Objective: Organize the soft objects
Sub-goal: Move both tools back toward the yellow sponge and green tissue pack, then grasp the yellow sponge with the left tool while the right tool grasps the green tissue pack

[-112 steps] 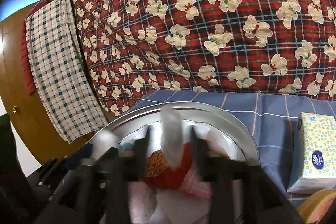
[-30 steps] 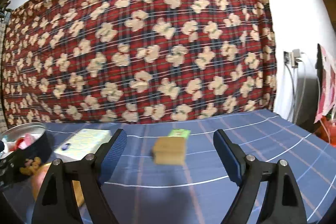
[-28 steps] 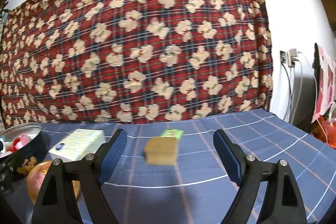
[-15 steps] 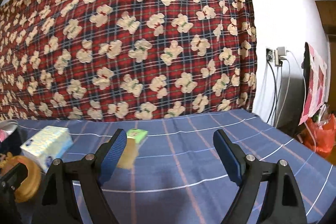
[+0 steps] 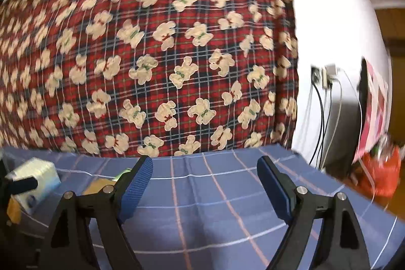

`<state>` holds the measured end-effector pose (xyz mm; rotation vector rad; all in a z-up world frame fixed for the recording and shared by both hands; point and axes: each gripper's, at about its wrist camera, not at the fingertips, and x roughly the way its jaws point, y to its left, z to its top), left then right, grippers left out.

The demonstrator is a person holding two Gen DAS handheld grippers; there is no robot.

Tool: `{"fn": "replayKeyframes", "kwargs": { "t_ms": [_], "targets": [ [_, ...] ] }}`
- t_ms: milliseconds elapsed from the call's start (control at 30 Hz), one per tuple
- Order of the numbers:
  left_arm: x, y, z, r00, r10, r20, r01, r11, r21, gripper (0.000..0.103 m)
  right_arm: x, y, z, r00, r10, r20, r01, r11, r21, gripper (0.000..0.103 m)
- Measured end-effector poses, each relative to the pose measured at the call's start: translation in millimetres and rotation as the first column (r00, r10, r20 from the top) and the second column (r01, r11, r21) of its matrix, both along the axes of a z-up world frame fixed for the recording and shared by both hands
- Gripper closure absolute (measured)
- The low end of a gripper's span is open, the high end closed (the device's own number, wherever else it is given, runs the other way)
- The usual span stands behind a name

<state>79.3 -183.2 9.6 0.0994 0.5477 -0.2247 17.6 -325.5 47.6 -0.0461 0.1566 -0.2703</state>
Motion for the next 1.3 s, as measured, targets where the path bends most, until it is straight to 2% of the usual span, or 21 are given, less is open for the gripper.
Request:
{"fn": "replayKeyframes", "kwargs": {
  "t_ms": [100, 200, 367, 433, 500, 567, 600, 733, 800, 933, 1133, 1300],
  "targets": [
    [17, -13, 1, 1.0, -0.006, -0.028, 0.006, 1.0, -0.001, 0.001, 13, -1, 0, 1.0, 0.004, -0.02, -0.005, 0.998, -0.063, 0.017],
    [38, -25, -3, 0.998, -0.003, -0.063, 0.003, 1.0, 0.006, 0.001, 17, -10, -1, 0.999, 0.02, -0.042, -0.02, 1.0, -0.021, 0.017],
    [68, -34, -21, 0.982, -0.013, -0.188, 0.012, 1.0, -0.006, 0.02, 17, -25, -2, 0.999, 0.015, -0.044, -0.013, 0.998, 0.056, 0.017],
    [78, -33, -27, 0.97, -0.013, -0.243, 0.005, 0.999, -0.032, 0.026, 17, -26, -2, 0.999, 0.014, -0.046, -0.011, 0.998, 0.061, 0.017],
    [85, -31, -33, 0.96, -0.006, -0.278, -0.007, 0.999, -0.044, 0.027, 18, -24, -3, 0.998, 0.02, -0.054, -0.017, 0.998, 0.054, 0.017],
    [91, -28, -39, 0.947, -0.012, -0.321, -0.01, 0.998, -0.067, 0.04, 20, -20, -4, 0.998, 0.025, -0.065, -0.022, 0.999, 0.041, 0.017],
    [94, -24, -43, 0.939, -0.023, -0.344, -0.011, 0.995, -0.096, 0.04, 21, -19, -4, 0.997, 0.03, -0.068, -0.027, 0.999, 0.037, 0.017],
    [89, -20, -43, 0.943, -0.035, -0.332, -0.01, 0.991, -0.132, 0.043, 22, -19, -4, 0.997, 0.038, -0.074, -0.036, 0.999, 0.037, 0.017],
    [80, -15, -37, 0.959, -0.021, -0.284, -0.021, 0.989, -0.145, 0.044, 22, -19, -4, 0.996, 0.038, -0.079, -0.035, 0.999, 0.039, 0.017],
    [62, -1, -24, 0.984, 0.019, -0.179, -0.038, 0.994, -0.1, 0.044, 23, -19, -4, 0.996, 0.036, -0.081, -0.032, 0.999, 0.042, 0.017],
    [57, 26, -18, 0.986, 0.11, -0.126, -0.121, 0.988, -0.09, 0.044, 30, -17, -6, 0.992, 0.046, -0.117, -0.041, 0.998, 0.047, 0.017],
    [60, 42, -19, 0.978, 0.18, -0.106, -0.189, 0.978, -0.09, 0.044, 63, -9, -8, 0.959, 0.157, -0.238, -0.114, 0.976, 0.185, 0.017]
  ]
}}
